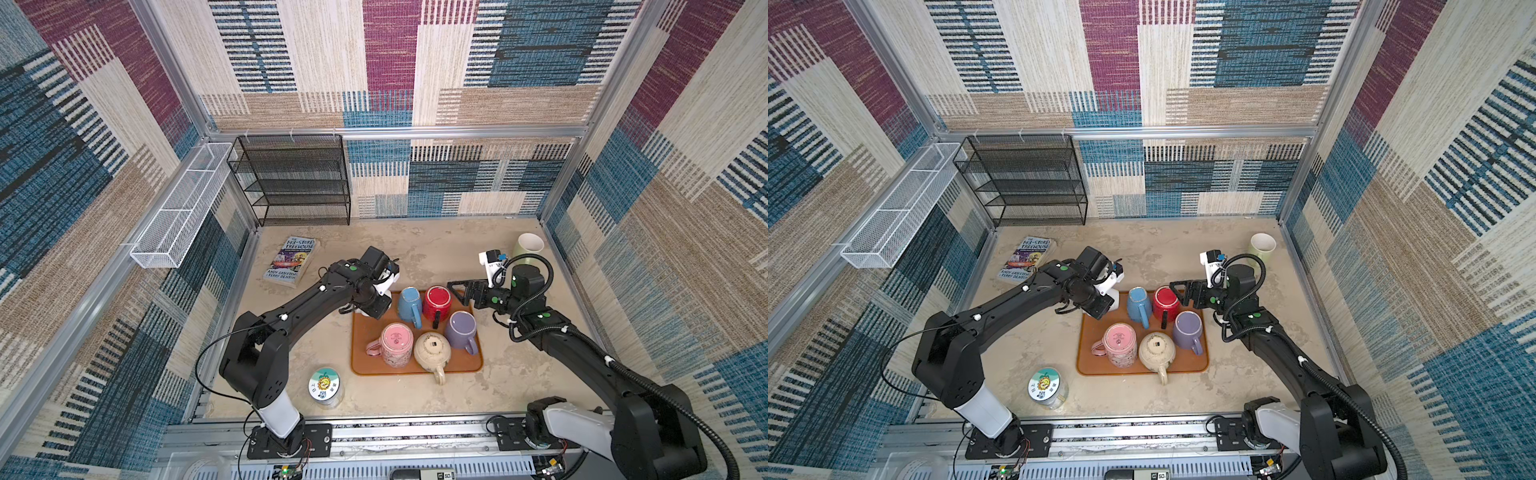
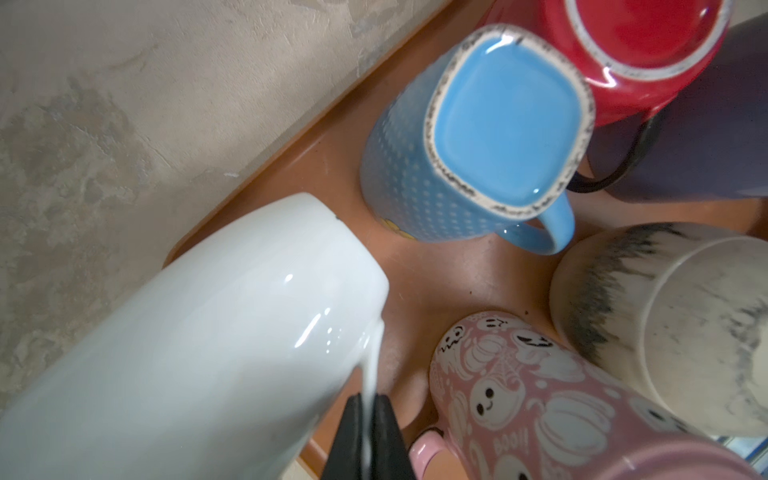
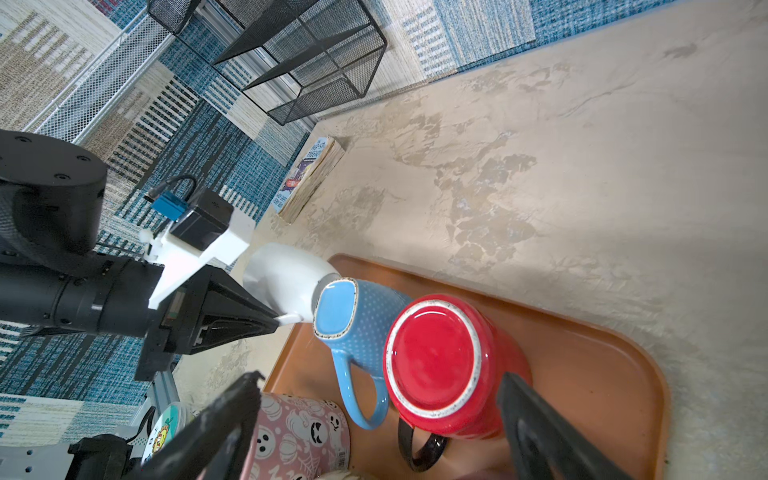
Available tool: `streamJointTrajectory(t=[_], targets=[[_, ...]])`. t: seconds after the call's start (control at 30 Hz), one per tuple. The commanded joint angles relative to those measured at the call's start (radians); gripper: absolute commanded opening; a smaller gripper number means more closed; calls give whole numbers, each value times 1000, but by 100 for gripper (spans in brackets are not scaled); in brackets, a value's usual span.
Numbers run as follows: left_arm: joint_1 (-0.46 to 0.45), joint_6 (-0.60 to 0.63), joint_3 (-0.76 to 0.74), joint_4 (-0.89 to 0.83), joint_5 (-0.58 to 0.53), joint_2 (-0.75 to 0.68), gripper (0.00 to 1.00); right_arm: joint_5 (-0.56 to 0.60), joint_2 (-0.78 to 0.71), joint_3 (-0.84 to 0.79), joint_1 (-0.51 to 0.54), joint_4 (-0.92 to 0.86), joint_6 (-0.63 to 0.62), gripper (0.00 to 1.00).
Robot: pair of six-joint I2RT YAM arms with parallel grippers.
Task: Turn the mug right side up
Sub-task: 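Lift the white mug off the tray with the left gripper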
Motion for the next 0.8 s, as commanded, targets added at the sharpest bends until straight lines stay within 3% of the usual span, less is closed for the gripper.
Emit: streamJointTrajectory(t=[0.0, 0.37, 0.77], targets=[[1, 0, 23, -10, 4, -25, 0, -14, 3, 12, 2, 12, -9, 92], [3, -10, 48, -50, 36, -71, 0, -28, 17, 21, 13, -18, -17, 92], [30, -102, 28, -68, 107, -47, 0, -29, 73, 53, 58, -55, -40, 91]])
